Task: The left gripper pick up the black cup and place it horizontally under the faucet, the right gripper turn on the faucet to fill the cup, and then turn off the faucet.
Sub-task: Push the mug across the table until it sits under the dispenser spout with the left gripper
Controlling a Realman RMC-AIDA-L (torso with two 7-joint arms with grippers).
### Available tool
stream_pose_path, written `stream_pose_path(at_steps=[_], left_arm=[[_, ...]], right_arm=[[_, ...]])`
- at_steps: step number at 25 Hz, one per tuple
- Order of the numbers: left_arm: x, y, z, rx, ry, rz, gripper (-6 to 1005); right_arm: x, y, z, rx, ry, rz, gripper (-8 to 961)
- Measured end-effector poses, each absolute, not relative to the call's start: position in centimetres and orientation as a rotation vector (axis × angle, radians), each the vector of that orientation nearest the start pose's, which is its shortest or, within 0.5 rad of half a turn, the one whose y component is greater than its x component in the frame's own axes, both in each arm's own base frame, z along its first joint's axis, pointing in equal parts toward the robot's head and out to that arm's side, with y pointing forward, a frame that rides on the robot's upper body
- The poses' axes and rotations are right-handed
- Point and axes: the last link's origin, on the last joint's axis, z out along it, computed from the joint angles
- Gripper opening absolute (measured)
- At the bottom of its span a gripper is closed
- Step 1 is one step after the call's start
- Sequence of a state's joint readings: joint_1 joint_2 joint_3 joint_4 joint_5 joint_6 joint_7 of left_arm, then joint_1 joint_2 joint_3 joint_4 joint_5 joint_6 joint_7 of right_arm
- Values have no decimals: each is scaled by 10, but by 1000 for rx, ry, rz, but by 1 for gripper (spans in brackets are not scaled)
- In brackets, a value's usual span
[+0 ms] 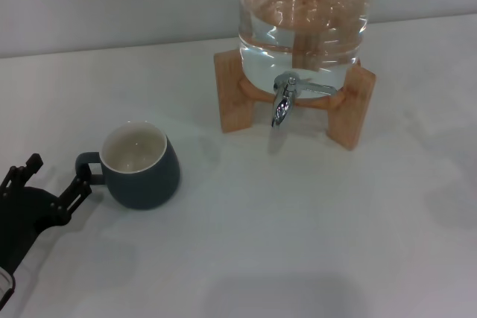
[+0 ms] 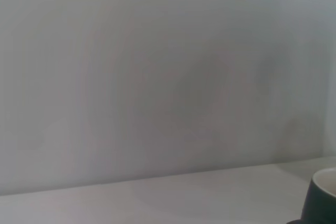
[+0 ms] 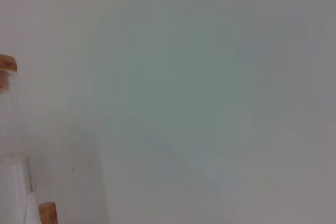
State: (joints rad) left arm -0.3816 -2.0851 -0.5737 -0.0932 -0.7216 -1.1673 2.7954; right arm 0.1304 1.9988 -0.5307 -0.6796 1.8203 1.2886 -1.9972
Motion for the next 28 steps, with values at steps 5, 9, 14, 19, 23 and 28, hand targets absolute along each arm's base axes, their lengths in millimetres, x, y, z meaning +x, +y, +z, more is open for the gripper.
stream_pose_path(at_steps=[5, 9, 14, 19, 23, 28], left_arm=[[-336, 286, -61, -1952, -629, -676, 833], [-335, 286, -61, -1952, -629, -679, 833], [-335, 290, -62, -1958, -637, -666, 833], [-336, 291, -61, -1951, -641, -664, 832], [-336, 291, -61, -1944, -644, -664, 831], [-335, 293, -60, -1935, -647, -673, 824]], right_arm=[[397, 262, 145, -1677, 681, 758, 854], [397, 261, 145, -1680, 680, 761, 854], [397, 260, 145, -1680, 680, 762, 854], [397, 259, 145, -1681, 679, 764, 854], [396, 259, 145, -1683, 676, 768, 854], [396, 259, 145, -1685, 675, 770, 854]])
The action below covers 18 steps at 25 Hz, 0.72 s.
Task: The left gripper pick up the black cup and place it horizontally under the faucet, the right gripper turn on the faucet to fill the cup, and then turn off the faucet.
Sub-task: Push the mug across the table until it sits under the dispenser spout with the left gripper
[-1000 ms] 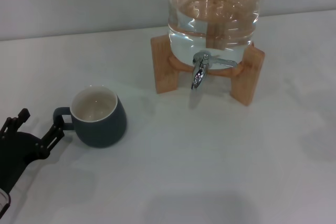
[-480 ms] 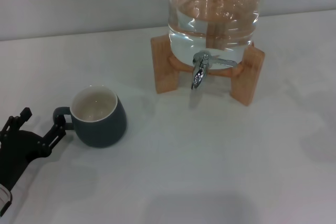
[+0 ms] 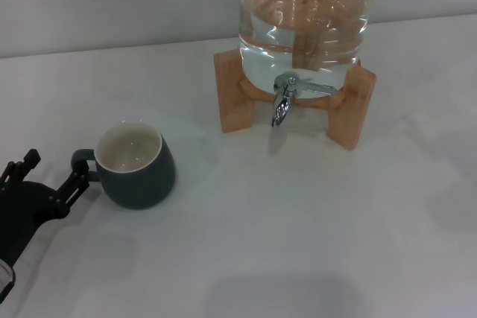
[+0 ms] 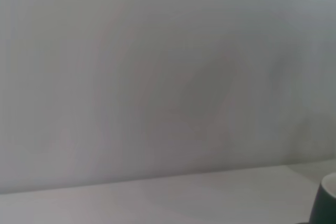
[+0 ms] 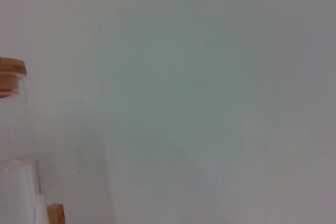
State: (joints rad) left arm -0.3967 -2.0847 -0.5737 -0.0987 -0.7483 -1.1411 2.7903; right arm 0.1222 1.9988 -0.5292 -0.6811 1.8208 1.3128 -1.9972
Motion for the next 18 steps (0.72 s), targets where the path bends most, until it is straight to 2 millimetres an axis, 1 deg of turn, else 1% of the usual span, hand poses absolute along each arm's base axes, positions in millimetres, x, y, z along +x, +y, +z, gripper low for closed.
stream_pose_path(at_steps=[10, 16, 18], left_arm=[[-333, 292, -62, -1937, -665, -691, 812], [-333, 291, -63, -1940, -668, -693, 676], [-333, 290, -63, -1939, -673, -695, 676]], right_arm=[[398, 253, 147, -1672, 674, 779, 854], [398, 252, 146, -1675, 676, 780, 854], [398, 252, 146, -1676, 676, 780, 854]])
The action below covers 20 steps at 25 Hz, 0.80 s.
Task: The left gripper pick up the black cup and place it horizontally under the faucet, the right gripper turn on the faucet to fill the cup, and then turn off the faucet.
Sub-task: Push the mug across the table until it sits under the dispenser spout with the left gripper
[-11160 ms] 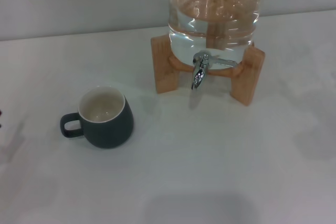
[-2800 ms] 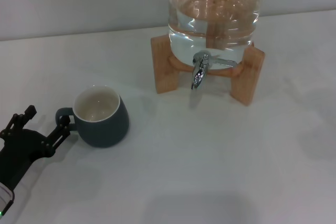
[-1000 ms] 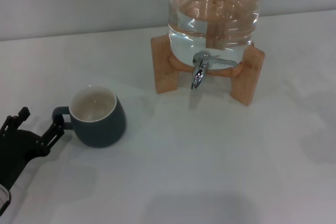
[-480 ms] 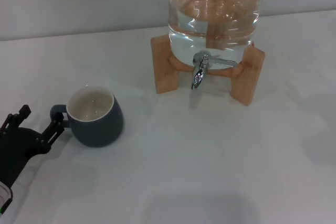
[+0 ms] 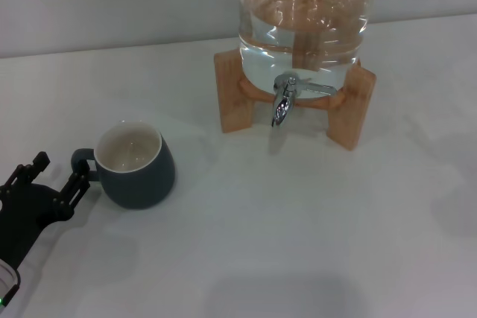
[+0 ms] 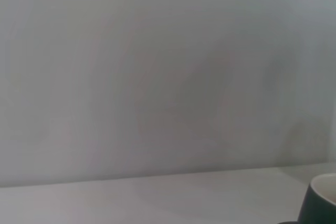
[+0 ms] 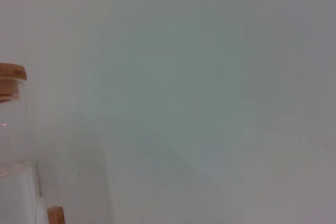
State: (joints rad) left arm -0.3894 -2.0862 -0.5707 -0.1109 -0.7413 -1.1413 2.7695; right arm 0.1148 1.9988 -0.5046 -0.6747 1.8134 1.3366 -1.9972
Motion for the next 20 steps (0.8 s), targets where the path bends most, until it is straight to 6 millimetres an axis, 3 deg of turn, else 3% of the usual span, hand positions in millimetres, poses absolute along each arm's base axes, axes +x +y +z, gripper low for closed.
stream_pose_path(at_steps=[20], left_arm=[[-335, 293, -63, -1933, -693, -677, 661]], right_arm=[[399, 251, 147, -1675, 677, 777, 854]])
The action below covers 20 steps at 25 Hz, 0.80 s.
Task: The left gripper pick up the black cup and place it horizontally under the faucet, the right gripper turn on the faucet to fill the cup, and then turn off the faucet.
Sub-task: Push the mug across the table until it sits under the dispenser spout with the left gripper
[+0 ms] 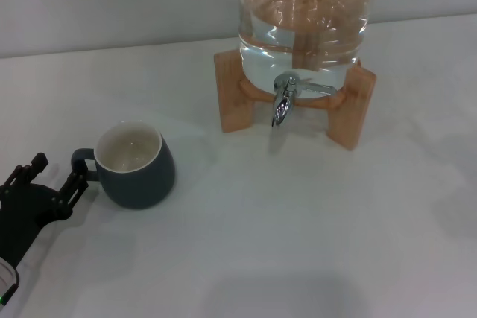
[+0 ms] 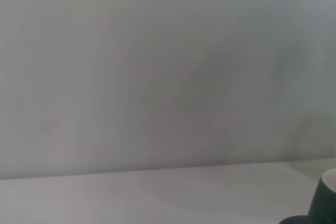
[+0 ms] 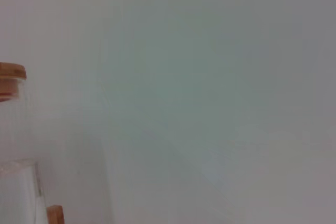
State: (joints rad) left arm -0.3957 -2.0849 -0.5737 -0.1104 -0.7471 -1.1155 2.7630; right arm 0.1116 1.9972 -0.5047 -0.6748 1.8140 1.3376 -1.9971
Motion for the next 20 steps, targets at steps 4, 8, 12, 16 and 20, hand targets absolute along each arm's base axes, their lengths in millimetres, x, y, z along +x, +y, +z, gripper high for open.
stream_pose_path(at_steps=[4, 8, 12, 16, 20], left_arm=[[-335, 293, -63, -1933, -693, -677, 641], [-335, 294, -62, -1933, -691, -677, 621], [-335, 295, -62, -1933, -690, -677, 600], [-334, 295, -62, -1934, -684, -685, 580], [-333, 295, -62, -1937, -681, -687, 560]], right_arm=[[399, 251, 147, -1674, 677, 777, 854], [399, 251, 147, -1673, 677, 777, 854], [399, 250, 147, -1670, 679, 779, 854], [399, 250, 147, -1669, 677, 781, 854], [399, 250, 147, -1669, 677, 781, 854]])
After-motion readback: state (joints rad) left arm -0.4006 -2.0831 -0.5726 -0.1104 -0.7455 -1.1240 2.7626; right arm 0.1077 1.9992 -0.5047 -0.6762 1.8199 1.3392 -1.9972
